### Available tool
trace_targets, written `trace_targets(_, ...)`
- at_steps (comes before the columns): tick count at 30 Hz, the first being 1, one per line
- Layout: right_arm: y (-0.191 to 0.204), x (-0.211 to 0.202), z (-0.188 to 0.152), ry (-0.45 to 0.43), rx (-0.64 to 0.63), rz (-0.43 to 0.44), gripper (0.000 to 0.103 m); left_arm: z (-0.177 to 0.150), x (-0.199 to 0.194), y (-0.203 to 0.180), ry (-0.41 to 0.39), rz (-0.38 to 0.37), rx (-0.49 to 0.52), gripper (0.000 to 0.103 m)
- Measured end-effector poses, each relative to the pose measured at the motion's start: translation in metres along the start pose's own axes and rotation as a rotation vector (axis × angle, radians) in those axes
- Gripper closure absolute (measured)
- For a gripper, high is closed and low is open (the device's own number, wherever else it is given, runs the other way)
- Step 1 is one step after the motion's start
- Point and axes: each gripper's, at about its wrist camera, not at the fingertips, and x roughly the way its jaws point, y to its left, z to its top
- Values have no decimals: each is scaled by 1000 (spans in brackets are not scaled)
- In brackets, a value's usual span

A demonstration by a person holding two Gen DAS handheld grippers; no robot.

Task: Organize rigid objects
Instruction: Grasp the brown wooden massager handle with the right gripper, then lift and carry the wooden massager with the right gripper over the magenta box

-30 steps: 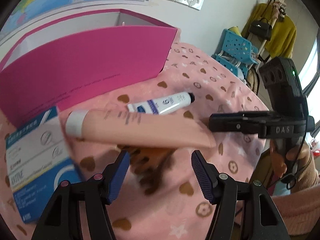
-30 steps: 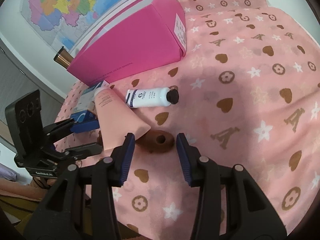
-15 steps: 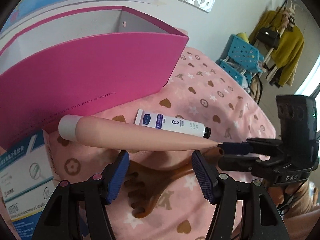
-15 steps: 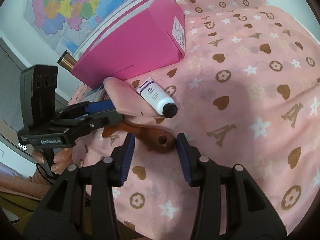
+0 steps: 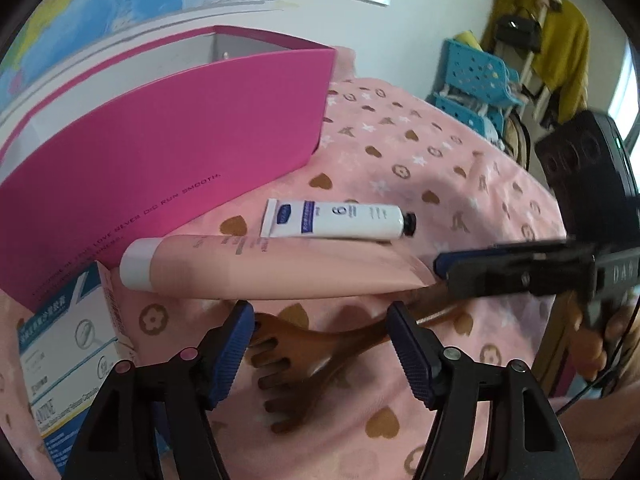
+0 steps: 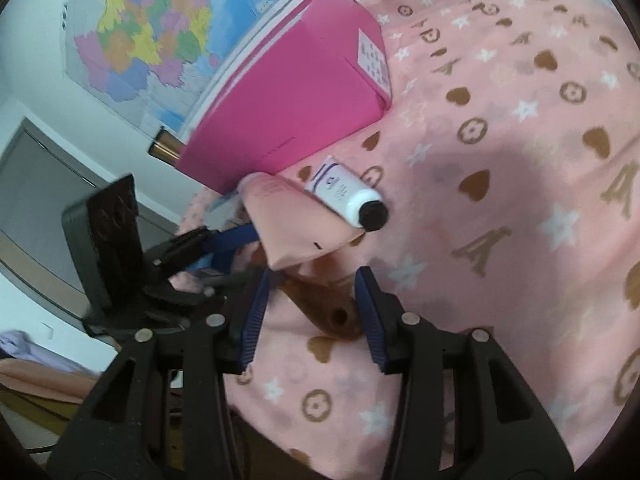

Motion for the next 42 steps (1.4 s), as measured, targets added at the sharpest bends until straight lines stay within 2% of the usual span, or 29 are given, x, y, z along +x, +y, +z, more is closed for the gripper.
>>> trace_targets(4, 10, 1, -2, 26, -86, -78, 56, -5, -1, 10, 12, -26, -36, 31)
trace_targets(7, 27, 4, -10, 48, -221, -165, 56, -8, 0, 20, 11, -64, -77, 30)
trace_targets(14, 57, 20, -33, 72, -536, -359, 56, -8, 0, 17, 8, -58, -73, 30)
trace_targets(17, 60, 25, -39, 73, -622, -428, 64, -8, 0, 16, 10, -51, -68, 30)
trace_targets(20, 57, 21, -37, 73, -603, -406, 67, -11, -3, 11, 7, -17, -40, 31)
trace_targets(22, 54, 13, -32, 75, -565, -342, 71, -13, -7, 6, -3, -7, -9, 31)
trace_targets(26, 60, -5, -23, 30, -534, -274, 71, -16, -15, -2, -27, 28, 62, 31)
trace_targets(31, 77, -17, -13, -16, -522, -204, 74, -12, -18, -4, -63, 49, 69, 33)
trace_targets(37, 96, -13, -2, -59, -524, -152, 78, -4, -17, 2, -92, 71, 6, 49)
trace_targets(39, 95, -7, 4, -66, -502, -155, 77, -4, -18, 4, -97, 69, -10, 55)
trace_targets(42, 86, 6, 9, -33, -439, -134, 72, -4, -19, 8, -99, 59, -25, 58)
